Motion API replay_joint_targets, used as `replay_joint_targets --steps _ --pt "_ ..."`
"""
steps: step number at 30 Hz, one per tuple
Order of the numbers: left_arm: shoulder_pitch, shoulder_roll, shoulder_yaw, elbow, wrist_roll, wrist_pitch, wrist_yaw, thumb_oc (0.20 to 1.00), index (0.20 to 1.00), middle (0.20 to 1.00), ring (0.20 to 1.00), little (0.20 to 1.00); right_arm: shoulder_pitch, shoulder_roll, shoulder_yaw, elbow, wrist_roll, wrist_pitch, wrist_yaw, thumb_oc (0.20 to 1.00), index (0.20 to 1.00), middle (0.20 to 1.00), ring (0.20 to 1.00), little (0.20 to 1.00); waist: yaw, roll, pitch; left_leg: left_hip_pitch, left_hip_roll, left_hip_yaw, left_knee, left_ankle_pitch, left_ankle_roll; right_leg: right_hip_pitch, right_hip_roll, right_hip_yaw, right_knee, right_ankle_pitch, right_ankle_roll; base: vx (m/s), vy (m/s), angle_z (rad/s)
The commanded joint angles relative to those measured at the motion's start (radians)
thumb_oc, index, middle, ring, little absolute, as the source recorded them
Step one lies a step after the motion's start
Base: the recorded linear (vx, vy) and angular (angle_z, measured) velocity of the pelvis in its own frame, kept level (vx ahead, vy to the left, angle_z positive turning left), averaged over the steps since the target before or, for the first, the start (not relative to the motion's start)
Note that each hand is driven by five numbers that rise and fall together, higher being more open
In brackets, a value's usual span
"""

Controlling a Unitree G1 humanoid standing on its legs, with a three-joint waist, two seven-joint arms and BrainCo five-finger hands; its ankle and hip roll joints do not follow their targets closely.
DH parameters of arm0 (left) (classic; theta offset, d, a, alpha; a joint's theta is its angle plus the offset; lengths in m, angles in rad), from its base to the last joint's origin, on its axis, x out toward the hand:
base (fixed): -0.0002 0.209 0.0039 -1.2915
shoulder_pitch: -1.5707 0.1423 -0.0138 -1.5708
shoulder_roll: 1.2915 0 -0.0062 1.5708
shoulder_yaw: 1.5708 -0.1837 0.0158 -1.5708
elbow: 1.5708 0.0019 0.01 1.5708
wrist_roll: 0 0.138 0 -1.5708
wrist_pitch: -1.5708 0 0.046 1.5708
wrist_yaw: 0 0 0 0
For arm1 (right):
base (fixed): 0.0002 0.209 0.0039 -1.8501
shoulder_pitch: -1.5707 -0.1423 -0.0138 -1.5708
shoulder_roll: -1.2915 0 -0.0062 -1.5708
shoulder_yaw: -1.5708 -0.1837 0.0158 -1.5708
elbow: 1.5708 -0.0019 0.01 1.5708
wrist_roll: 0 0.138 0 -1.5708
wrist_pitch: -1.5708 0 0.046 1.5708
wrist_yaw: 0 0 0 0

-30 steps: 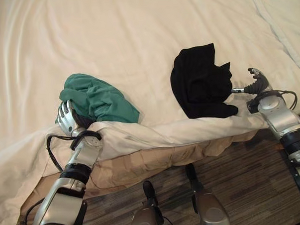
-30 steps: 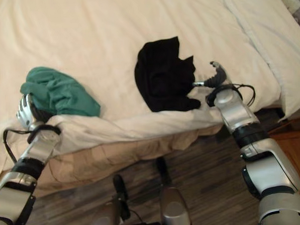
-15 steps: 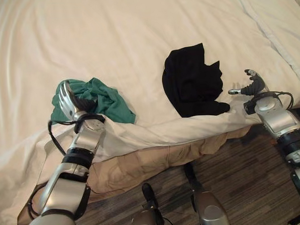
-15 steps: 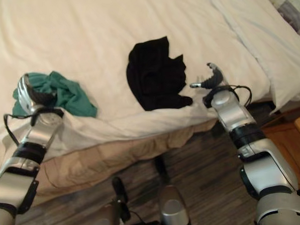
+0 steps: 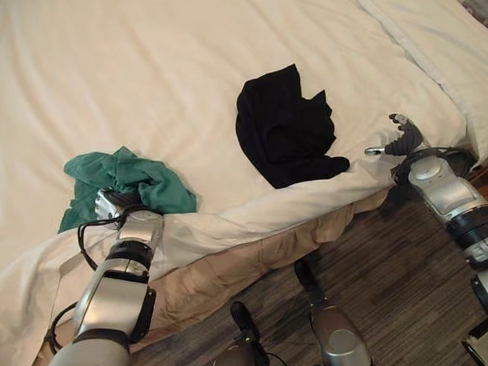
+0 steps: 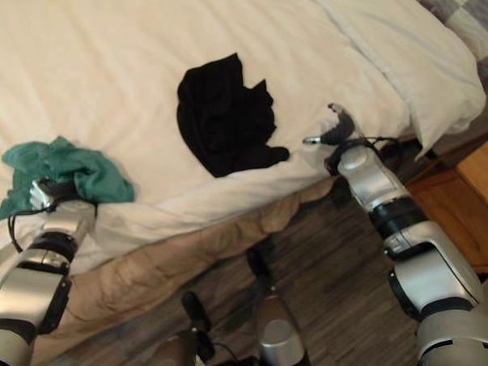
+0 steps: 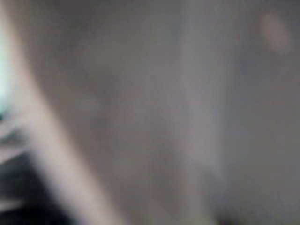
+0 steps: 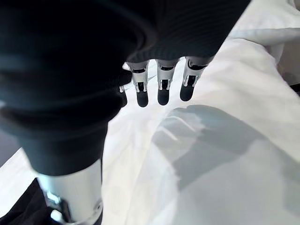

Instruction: Tidy up the quilt and then pick up the clothes from the bed and put them into the laundry hamper.

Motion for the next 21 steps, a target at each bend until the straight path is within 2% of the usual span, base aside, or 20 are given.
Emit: replay_joint_targets --steps 1,2,4,5,6,8,10,12,13,16,17,19,21 --pt "0.033 -0.089 -0.019 0.067 -0.081 -0.049 -0.075 0.200 0.200 0.200 0.200 0.200 -0.094 -0.033 0.018 0.022 -0.001 -0.053 -0.002 1.000 1.000 1.000 1.000 1.000 -0.003 -0.025 -0.021 -0.026 0.048 -0.024 0.035 -0.023 -0.038 -0.002 -0.059 -0.033 0.032 -0.076 0.055 0.00 0.000 0.00" --pt "0.031 -0.083 -0.018 0.049 -0.079 -0.093 -0.056 0.200 0.200 0.200 0.200 0.200 -0.091 -0.033 0.017 0.023 0.000 -0.054 -0.002 1.000 1.000 1.000 1.000 1.000 -0.002 -0.024 -0.021 -0.025 0.048 -0.024 0.033 -0.023 -0.039 -0.001 -0.060 -0.035 0.032 -0.078 0.054 0.00 0.000 0.00" --pt "0.030 -0.078 -0.011 0.012 -0.100 -0.142 -0.034 0.200 0.200 0.200 0.200 0.200 -0.078 -0.027 0.015 0.021 0.001 -0.054 -0.008 1.000 1.000 1.000 1.000 1.000 0.001 -0.024 -0.023 -0.020 0.047 -0.027 0.030 -0.022 -0.040 0.005 -0.061 -0.039 0.030 -0.079 0.053 0.00 0.000 0.00" --pt "0.030 -0.078 -0.005 -0.016 -0.122 -0.188 -0.020 0.200 0.200 0.200 0.200 0.200 -0.069 -0.024 0.014 0.020 0.003 -0.051 -0.014 1.000 1.000 1.000 1.000 1.000 0.003 -0.024 -0.025 -0.015 0.046 -0.030 0.028 -0.023 -0.040 0.010 -0.064 -0.043 0.028 -0.079 0.053 0.02 -0.033 0.04" --pt "0.032 -0.074 0.012 -0.094 -0.126 -0.261 0.002 0.200 0.200 0.200 0.200 0.200 -0.042 -0.019 0.006 0.018 0.011 -0.052 -0.027 1.000 1.000 1.000 1.000 1.000 0.010 -0.024 -0.033 -0.005 0.045 -0.035 0.020 -0.022 -0.041 0.022 -0.067 -0.051 0.024 -0.080 0.053 0.02 -0.037 0.05" --pt "0.038 -0.071 0.019 -0.176 -0.132 -0.273 0.028 0.200 0.200 0.200 0.200 0.200 -0.011 -0.016 -0.010 0.016 0.011 -0.057 -0.033 1.000 1.000 1.000 1.000 1.000 0.016 -0.023 -0.041 0.003 0.044 -0.041 0.017 -0.023 -0.040 0.032 -0.070 -0.058 0.021 -0.081 0.053 0.03 -0.045 0.11" --pt "0.050 -0.058 0.037 -0.306 -0.112 -0.319 0.068 0.200 0.200 0.200 0.200 0.200 0.037 -0.009 -0.037 0.006 0.011 -0.063 -0.042 1.000 1.000 1.000 1.000 1.000 0.028 -0.019 -0.054 0.015 0.043 -0.052 0.011 -0.023 -0.039 0.049 -0.071 -0.070 0.019 -0.084 0.051 0.04 -0.053 0.20" --pt "0.067 -0.042 0.069 -0.444 -0.059 -0.286 0.079 0.200 0.200 0.200 0.200 0.200 0.087 0.001 -0.068 -0.012 0.003 -0.068 -0.050 1.000 1.000 1.000 1.000 1.000 0.045 -0.011 -0.072 0.023 0.042 -0.066 0.007 -0.019 -0.038 0.063 -0.068 -0.080 0.019 -0.084 0.047 0.07 -0.042 0.23" --pt "0.071 -0.042 0.071 -0.456 -0.052 -0.285 0.081 0.200 0.200 0.200 0.200 0.200 0.095 0.001 -0.073 -0.015 0.001 -0.071 -0.049 1.000 1.000 1.000 1.000 1.000 0.046 -0.010 -0.073 0.027 0.041 -0.070 0.008 -0.024 -0.036 0.070 -0.070 -0.084 0.018 -0.088 0.048 0.10 -0.033 0.17" --pt "0.092 0.005 0.090 -0.571 0.012 -0.197 0.075 0.200 0.200 0.200 0.200 0.200 0.116 0.001 -0.089 -0.028 -0.009 -0.135 -0.027 1.000 1.000 1.000 1.000 1.000 0.073 -0.001 -0.099 0.044 0.040 -0.090 0.007 -0.027 -0.032 0.101 -0.072 -0.104 0.014 -0.094 0.044 0.10 -0.037 0.14" --pt "0.086 0.036 0.081 -0.582 0.012 -0.161 0.058 0.200 0.200 0.200 0.200 0.200 0.083 0.005 -0.075 -0.015 -0.009 -0.148 -0.026 1.000 1.000 1.000 1.000 1.000 0.092 0.002 -0.113 0.044 0.040 -0.094 0.006 -0.023 -0.033 0.106 -0.075 -0.114 0.009 -0.091 0.042 0.10 -0.042 0.15" --pt "0.050 0.070 0.058 -0.543 0.000 -0.134 0.022 0.200 0.200 0.200 0.200 0.200 -0.017 0.021 -0.028 0.050 -0.022 -0.172 -0.024 1.000 1.000 1.000 1.000 1.000 0.119 0.008 -0.122 0.046 0.042 -0.101 0.002 -0.022 -0.035 0.115 -0.082 -0.135 0.001 -0.091 0.044 0.02 -0.047 0.09" --pt "0.036 0.076 0.053 -0.528 -0.005 -0.133 0.012 0.200 0.200 0.200 0.200 0.200 -0.051 0.027 -0.010 0.075 -0.018 -0.176 -0.029 1.000 1.000 1.000 1.000 1.000 0.123 0.010 -0.120 0.045 0.042 -0.102 0.001 -0.021 -0.036 0.114 -0.083 -0.139 0.000 -0.091 0.044 -0.07 -0.030 0.08"
